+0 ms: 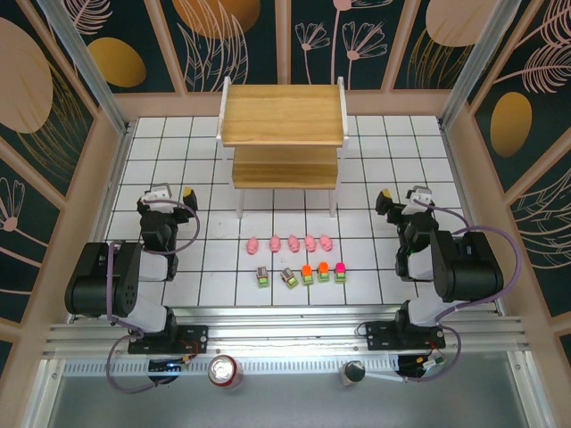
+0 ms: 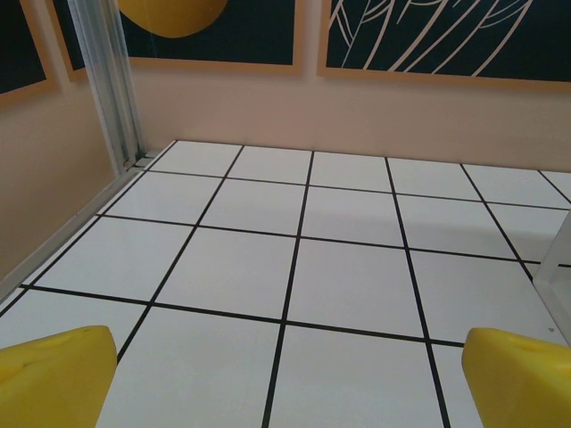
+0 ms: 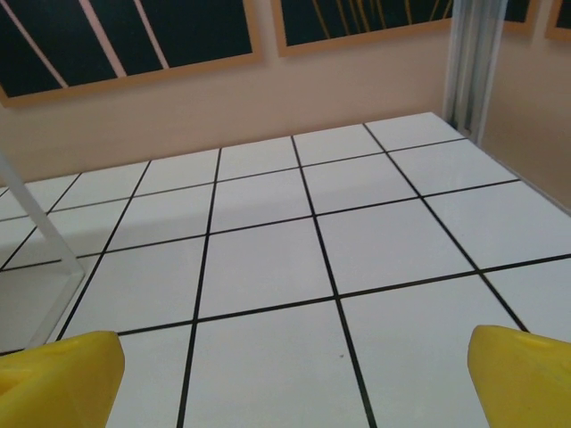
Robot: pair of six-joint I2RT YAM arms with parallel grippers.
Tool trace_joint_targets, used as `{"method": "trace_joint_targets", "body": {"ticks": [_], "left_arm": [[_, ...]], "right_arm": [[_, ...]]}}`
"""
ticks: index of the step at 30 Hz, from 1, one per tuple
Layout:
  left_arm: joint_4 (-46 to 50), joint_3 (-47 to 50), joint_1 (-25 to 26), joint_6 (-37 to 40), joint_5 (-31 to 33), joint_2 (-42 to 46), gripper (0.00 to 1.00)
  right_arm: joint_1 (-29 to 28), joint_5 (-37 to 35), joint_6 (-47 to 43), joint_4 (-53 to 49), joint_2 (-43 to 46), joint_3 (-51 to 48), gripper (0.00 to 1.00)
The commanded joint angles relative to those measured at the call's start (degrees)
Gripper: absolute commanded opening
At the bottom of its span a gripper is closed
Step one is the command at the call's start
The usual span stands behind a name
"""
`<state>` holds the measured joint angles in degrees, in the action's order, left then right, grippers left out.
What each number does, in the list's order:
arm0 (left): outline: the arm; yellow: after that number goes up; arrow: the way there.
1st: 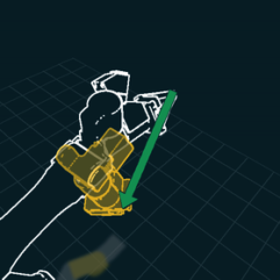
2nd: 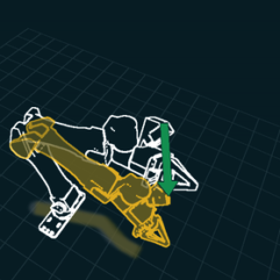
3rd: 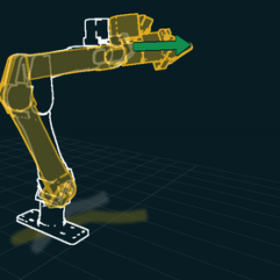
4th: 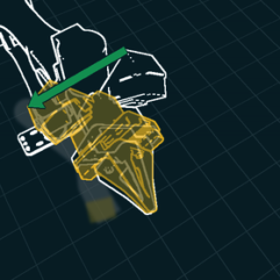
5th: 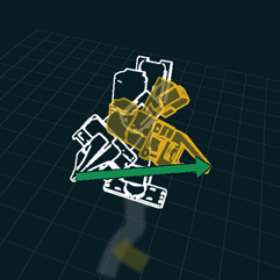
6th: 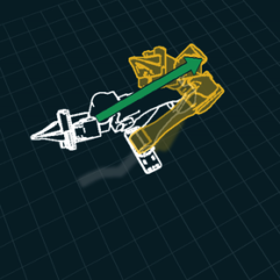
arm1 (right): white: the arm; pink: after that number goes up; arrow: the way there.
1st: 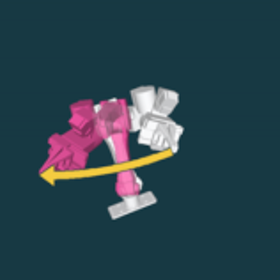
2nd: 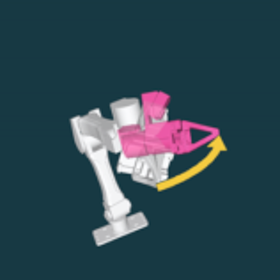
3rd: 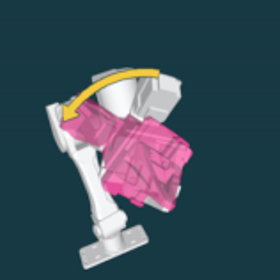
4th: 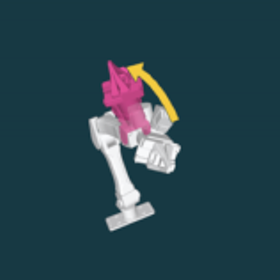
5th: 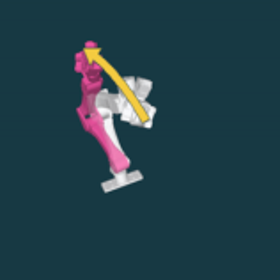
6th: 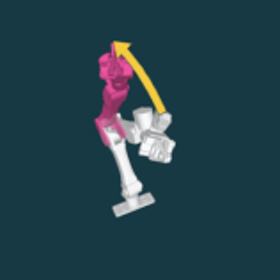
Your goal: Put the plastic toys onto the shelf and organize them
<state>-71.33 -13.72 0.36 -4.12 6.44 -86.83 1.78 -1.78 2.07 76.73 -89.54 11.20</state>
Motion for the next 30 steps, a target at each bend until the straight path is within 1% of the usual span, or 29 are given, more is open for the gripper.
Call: {"method": "trace_joint_targets", "body": {"ticks": [1,12,16,30], "left_arm": [[-0.8,-0.2,-0.4,-0.2,-0.7,-0.2,0.99],[-0.8,-0.1,-0.4,-0.2,-0.7,-0.2,0.99],[-0.7,-0.3,-0.4,-0.2,-0.7,-0.2,0.99],[-0.8,-0.1,-0.4,-0.2,-0.7,-0.2,0.99]], "right_arm": [[-0.1,-3.3,0.7,3.2,-0.3,-0.5,0.99],[-0.2,-3.4,0.4,2.3,-0.3,0.0,0.99],[-0.7,-0.5,-1.2,0.7,-0.4,0.8,0.99],[-0.7,-0.5,-1.1,0.8,-0.4,0.8,0.99]]}}
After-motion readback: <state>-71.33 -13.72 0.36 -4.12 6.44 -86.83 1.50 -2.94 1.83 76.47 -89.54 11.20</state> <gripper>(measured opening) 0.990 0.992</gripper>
